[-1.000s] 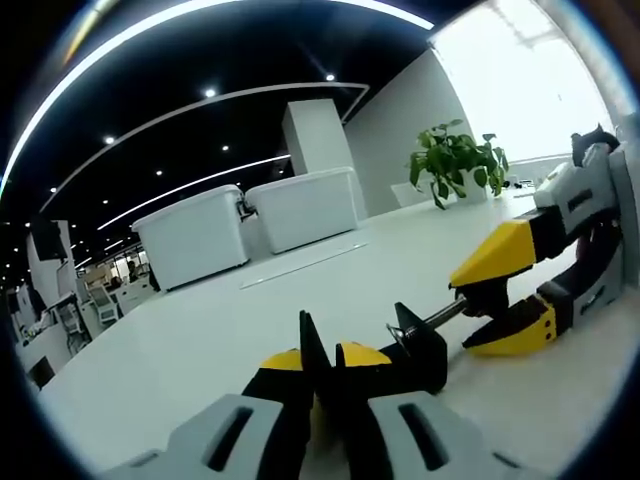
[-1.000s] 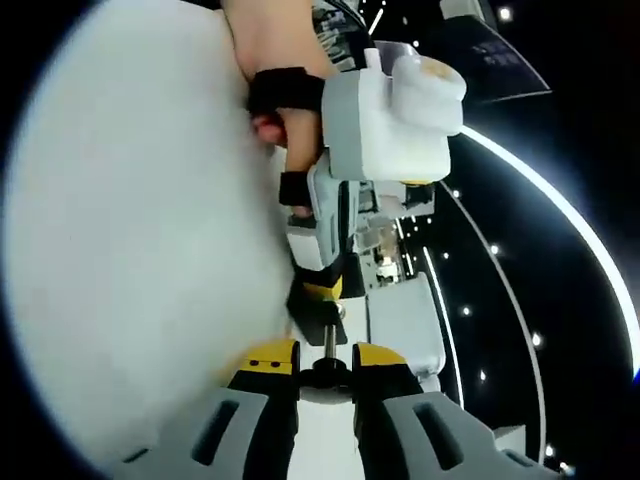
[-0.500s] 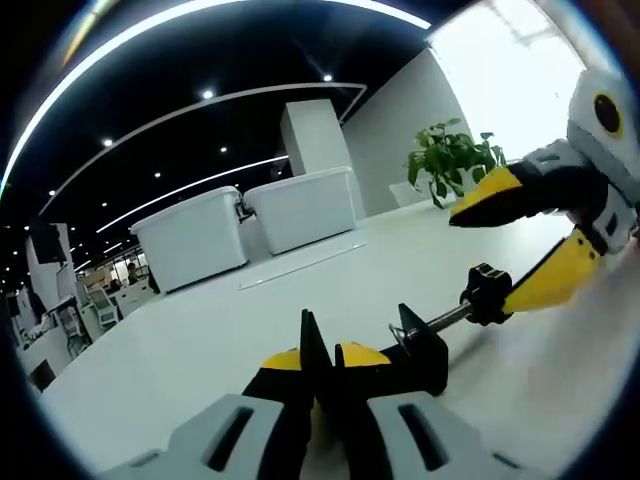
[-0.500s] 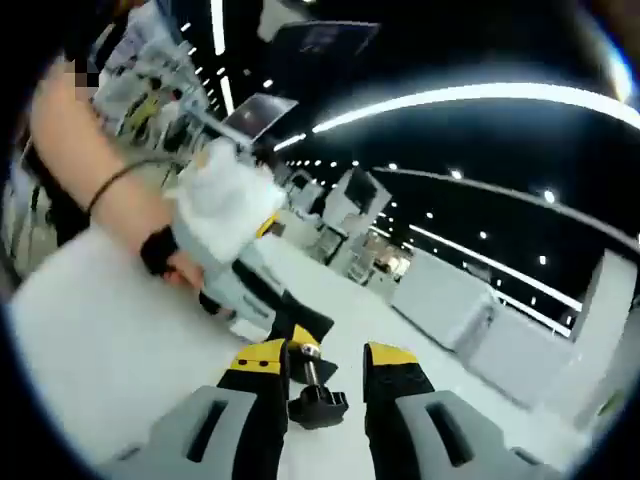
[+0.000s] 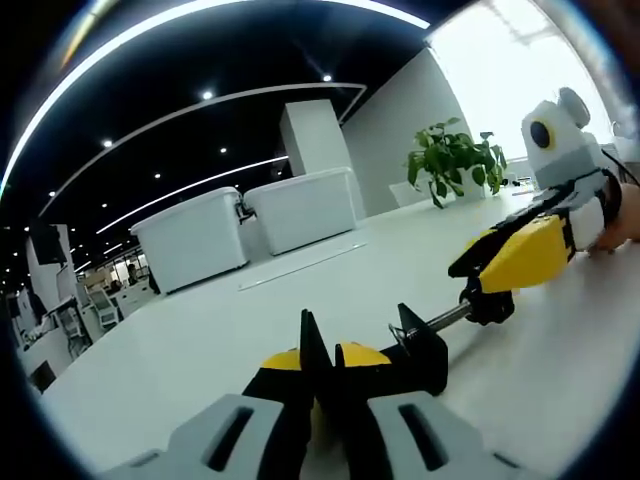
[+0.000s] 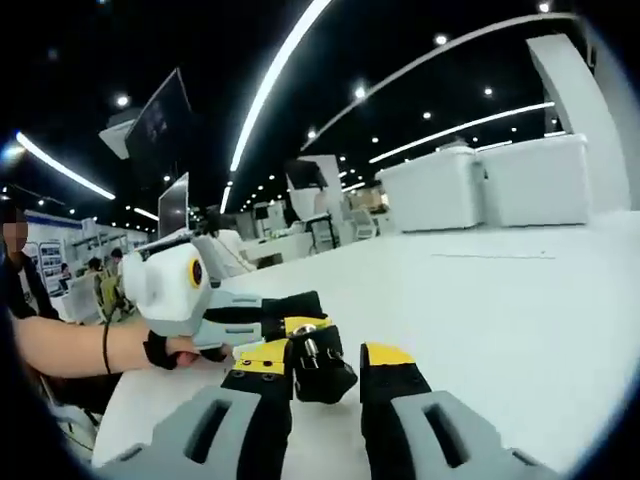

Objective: Clamp the fixed fixture on the desktop, loosen the retaining clip, secure it to the edge of the desk, and tighten the retaining clip.

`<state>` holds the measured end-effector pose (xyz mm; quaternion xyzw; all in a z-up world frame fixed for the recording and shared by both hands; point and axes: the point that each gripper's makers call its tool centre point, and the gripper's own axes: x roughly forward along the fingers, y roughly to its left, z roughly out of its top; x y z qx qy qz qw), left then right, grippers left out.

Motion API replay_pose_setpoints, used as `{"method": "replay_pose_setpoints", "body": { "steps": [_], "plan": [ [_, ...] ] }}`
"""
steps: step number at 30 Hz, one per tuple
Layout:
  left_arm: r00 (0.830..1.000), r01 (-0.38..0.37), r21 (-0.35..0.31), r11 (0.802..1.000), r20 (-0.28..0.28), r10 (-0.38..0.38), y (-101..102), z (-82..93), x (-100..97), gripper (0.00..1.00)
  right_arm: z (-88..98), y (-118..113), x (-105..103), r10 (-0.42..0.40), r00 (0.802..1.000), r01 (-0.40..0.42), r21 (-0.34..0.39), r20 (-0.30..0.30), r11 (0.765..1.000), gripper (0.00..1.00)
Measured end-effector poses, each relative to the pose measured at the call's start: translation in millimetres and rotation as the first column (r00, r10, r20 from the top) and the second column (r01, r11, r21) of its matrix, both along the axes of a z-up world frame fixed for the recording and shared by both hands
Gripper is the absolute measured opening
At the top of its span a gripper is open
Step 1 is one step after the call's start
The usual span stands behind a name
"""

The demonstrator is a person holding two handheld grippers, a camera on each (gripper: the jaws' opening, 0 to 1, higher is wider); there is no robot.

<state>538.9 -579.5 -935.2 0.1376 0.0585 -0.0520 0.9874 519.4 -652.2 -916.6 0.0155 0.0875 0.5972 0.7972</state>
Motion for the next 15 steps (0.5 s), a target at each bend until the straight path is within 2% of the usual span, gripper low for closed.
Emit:
{"method": "replay_pose_setpoints", "body": {
  "steps": [2, 5, 7, 10, 12, 15],
  "plan": [
    [1.0, 0.0, -0.001, 1.0, 0.0, 0.0, 0.1, -0.1, 0.1, 0.09, 0.5, 2.0, 1.8, -0.006, 0.999, 0.007, -0.011, 0.048, 1.0, 0.22],
    [1.0, 0.0, -0.002, 1.0, 0.0, 0.0, 0.3, -0.2, 0.2, 0.09, 0.6, 3.0, 2.0, -0.002, 0.998, 0.003, -0.016, 0.069, 1.0, 0.21],
    [1.0, 0.0, -0.003, 1.0, -0.001, 0.0, 0.3, -0.2, 0.3, 0.09, 1.5, 3.6, 0.6, 0.007, 0.992, -0.003, -0.031, 0.123, 1.0, 0.2],
    [1.0, 0.001, -0.005, 1.0, -0.001, -0.001, 0.0, -0.3, 0.3, 0.09, 2.3, 4.1, -1.9, 0.016, 0.975, -0.004, -0.055, 0.221, 0.998, 0.2],
    [1.0, 0.003, -0.008, 1.0, -0.002, -0.003, -0.4, -0.4, 0.8, 0.09, 2.1, 4.6, -4.0, 0.027, 0.957, -0.005, -0.076, 0.289, 0.997, 0.19],
    [1.0, 0.002, -0.008, 1.0, -0.002, -0.002, -0.1, -0.4, 0.9, 0.09, 1.9, 5.8, -6.1, 0.038, 0.935, -0.001, -0.104, 0.352, 0.995, 0.19]
  ]
}}
